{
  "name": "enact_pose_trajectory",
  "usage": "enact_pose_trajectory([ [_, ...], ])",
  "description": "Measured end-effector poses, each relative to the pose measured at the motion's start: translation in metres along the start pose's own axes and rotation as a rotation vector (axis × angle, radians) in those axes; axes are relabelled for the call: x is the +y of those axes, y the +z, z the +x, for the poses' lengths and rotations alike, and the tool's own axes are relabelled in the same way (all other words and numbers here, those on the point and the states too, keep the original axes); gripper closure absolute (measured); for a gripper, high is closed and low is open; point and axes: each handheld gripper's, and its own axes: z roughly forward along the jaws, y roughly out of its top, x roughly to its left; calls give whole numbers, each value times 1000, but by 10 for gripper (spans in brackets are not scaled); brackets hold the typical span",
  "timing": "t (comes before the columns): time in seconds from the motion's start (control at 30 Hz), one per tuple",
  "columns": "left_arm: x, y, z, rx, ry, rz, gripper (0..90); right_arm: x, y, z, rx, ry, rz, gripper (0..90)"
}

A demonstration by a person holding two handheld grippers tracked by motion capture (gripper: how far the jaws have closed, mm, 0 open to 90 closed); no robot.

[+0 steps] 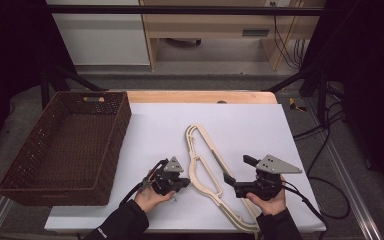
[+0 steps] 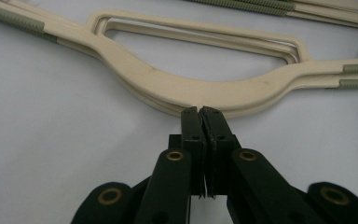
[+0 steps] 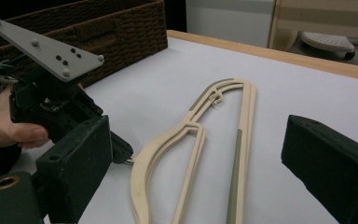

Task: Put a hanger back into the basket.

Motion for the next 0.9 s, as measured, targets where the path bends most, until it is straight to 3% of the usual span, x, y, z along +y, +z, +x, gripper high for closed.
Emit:
enact_pose_trajectory([
  [0.07,3,-3,-4,24,21,2,884,-1,2,1,6,1,6,94],
  [0.2,6,-7,-6,26,36,4,885,-2,7,3,12,-9,16,98],
  [0.4,15,-16,-13,22,60,16,885,-2,17,13,58,-34,49,117],
  [0.57,23,-26,-20,31,55,20,885,-4,29,22,81,-54,86,125],
  [0.63,26,-28,-22,28,34,5,885,-5,31,24,89,-42,89,137],
  [0.9,38,-32,-30,37,26,10,885,-7,42,33,87,-82,144,172],
])
